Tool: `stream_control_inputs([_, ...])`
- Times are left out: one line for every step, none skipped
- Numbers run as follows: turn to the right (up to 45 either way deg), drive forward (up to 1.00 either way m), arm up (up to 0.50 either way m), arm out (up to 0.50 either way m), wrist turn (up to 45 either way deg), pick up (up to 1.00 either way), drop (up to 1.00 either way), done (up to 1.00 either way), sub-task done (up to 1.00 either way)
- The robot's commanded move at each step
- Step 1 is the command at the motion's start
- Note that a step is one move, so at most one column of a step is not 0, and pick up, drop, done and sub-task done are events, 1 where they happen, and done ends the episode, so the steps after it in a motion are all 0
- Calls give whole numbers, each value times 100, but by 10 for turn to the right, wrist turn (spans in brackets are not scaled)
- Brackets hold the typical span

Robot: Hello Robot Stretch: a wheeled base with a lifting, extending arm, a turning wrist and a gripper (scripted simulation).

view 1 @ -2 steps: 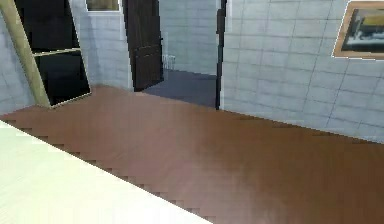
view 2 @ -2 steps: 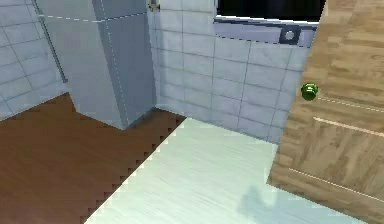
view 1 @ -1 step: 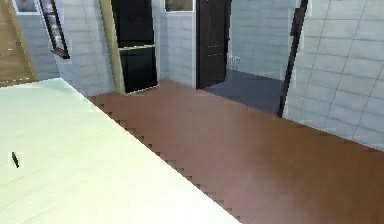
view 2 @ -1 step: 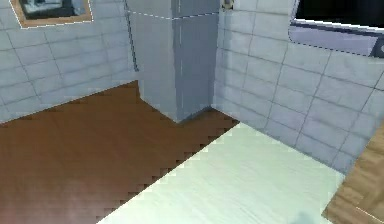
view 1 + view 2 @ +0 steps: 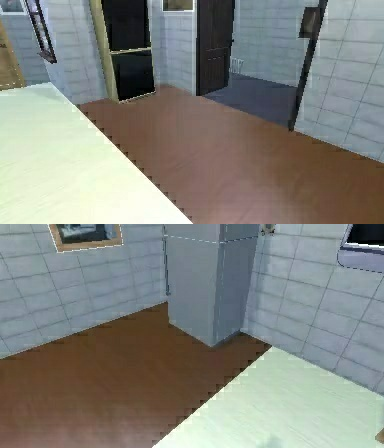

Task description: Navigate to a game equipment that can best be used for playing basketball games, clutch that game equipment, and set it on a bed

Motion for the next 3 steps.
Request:
stream_control_inputs([-180, 0, 0, 0, 0, 0, 0, 0, 0])
stream_control_inputs([0, 50, 0, 0, 0, 0, 0, 0, 0])
stream_control_inputs([-300, 0, 0, 0, 0, 0, 0, 0, 0])
